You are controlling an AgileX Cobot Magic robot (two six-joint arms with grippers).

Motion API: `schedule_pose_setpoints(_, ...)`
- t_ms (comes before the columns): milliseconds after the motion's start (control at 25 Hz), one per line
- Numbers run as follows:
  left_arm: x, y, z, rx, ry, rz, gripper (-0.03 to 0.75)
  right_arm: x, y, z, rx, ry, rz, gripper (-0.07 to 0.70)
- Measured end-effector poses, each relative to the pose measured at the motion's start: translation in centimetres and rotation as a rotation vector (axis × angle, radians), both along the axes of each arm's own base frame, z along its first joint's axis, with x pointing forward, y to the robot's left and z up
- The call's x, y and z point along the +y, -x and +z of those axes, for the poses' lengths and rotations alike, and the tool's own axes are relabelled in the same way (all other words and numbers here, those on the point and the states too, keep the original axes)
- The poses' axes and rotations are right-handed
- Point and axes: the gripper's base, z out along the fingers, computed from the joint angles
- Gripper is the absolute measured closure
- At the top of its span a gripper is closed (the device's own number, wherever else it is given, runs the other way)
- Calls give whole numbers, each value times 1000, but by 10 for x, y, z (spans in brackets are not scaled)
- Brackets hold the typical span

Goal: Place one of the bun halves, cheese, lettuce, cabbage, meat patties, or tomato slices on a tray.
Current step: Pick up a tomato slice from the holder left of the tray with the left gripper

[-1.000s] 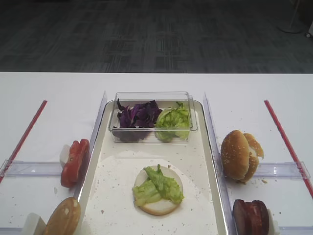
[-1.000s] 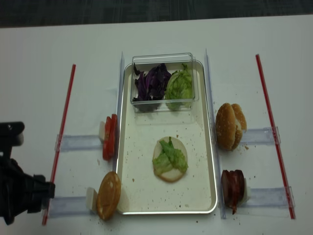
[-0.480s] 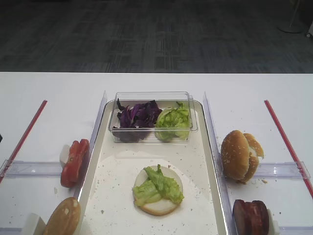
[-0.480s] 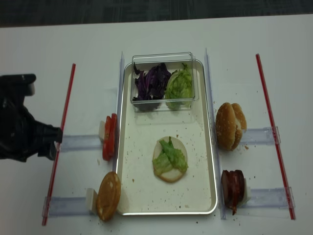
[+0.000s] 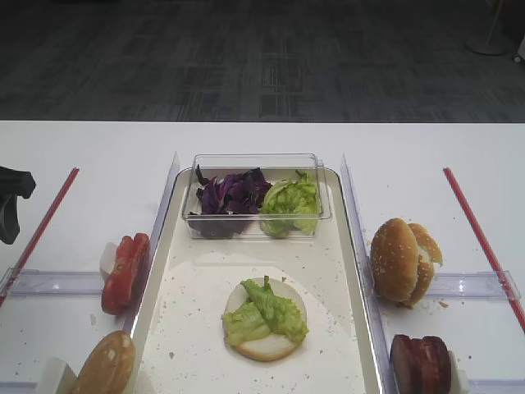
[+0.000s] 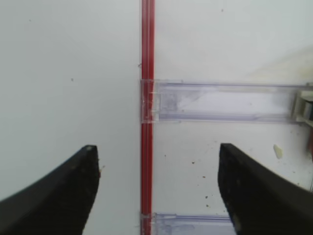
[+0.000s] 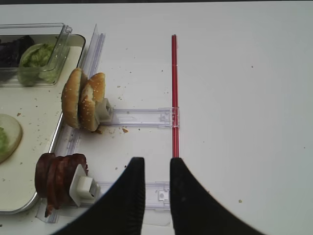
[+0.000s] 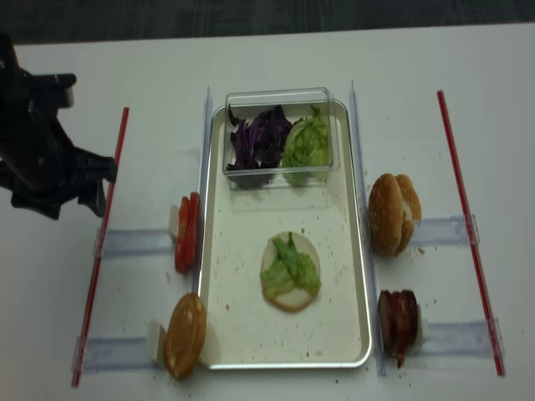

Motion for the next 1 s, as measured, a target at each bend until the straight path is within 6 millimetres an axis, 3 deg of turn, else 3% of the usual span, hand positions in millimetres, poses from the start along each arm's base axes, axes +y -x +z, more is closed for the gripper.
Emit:
schedule_pose_setpoints(320,-10,-1,3,19,3,-17,244,0,0,0,0,0,0,455)
schedule_pose_setpoints(640,-80,3,3,-13,47,-74,244,0,0,0,0,0,0,455)
schedule_pose_setpoints(1000,-149,23,3,-37,113,-102,244,0,0,0,0,0,0,455)
